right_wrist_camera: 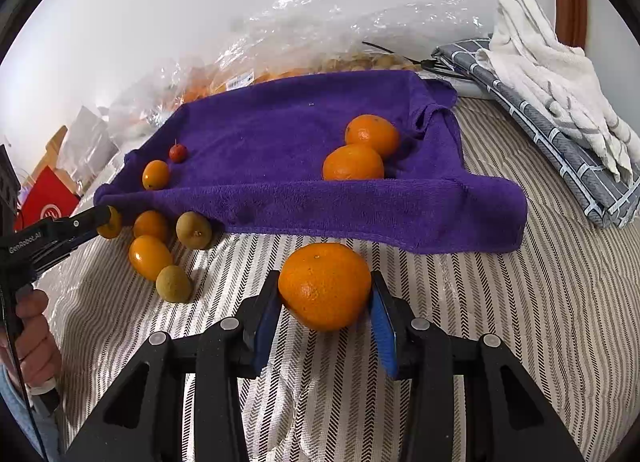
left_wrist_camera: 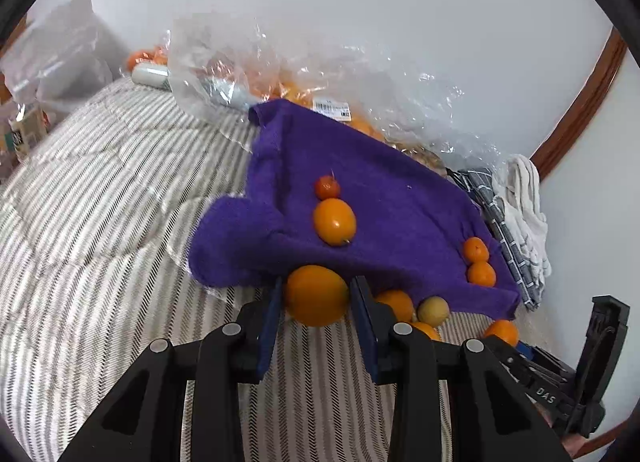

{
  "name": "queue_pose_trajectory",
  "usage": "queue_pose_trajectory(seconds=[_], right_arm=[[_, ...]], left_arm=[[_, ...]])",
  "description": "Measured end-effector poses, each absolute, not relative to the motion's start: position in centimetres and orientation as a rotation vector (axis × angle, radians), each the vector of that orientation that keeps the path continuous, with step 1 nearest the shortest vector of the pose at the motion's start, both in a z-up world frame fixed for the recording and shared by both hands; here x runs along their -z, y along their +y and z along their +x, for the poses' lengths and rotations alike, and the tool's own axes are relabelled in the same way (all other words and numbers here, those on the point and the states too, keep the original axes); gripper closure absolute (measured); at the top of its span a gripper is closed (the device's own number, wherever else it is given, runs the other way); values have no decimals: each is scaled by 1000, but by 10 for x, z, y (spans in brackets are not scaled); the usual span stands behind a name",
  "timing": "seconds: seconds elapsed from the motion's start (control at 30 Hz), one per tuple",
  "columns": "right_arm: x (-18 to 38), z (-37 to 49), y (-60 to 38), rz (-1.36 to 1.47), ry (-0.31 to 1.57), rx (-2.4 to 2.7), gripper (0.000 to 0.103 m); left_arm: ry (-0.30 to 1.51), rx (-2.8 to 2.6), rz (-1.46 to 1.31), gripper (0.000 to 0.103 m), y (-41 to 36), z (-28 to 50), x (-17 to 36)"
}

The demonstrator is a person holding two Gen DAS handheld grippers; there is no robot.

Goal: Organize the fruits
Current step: 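Carry both held oranges over the purple towel and lower them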

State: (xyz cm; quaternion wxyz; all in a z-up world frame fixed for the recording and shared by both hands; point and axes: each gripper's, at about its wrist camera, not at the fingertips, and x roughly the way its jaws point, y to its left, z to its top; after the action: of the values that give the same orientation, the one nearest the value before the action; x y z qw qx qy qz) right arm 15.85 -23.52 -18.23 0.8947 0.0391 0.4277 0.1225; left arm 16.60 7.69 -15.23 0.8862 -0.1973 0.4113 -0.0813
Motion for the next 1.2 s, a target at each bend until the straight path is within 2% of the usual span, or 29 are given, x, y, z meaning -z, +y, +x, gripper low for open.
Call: queue_pose_trajectory(seconds=[0.5,0.87,1.2], right_arm=[[173,151,-251,161,880,-255,61],[101,135,-257,97,749,-246,61],[67,167,-242,83,671,-275,61]], left_arm=[[753,231,-532,70,99,156,134],[700,182,-405,70,85,152,111],[652,175,-370,70,91,174,67]])
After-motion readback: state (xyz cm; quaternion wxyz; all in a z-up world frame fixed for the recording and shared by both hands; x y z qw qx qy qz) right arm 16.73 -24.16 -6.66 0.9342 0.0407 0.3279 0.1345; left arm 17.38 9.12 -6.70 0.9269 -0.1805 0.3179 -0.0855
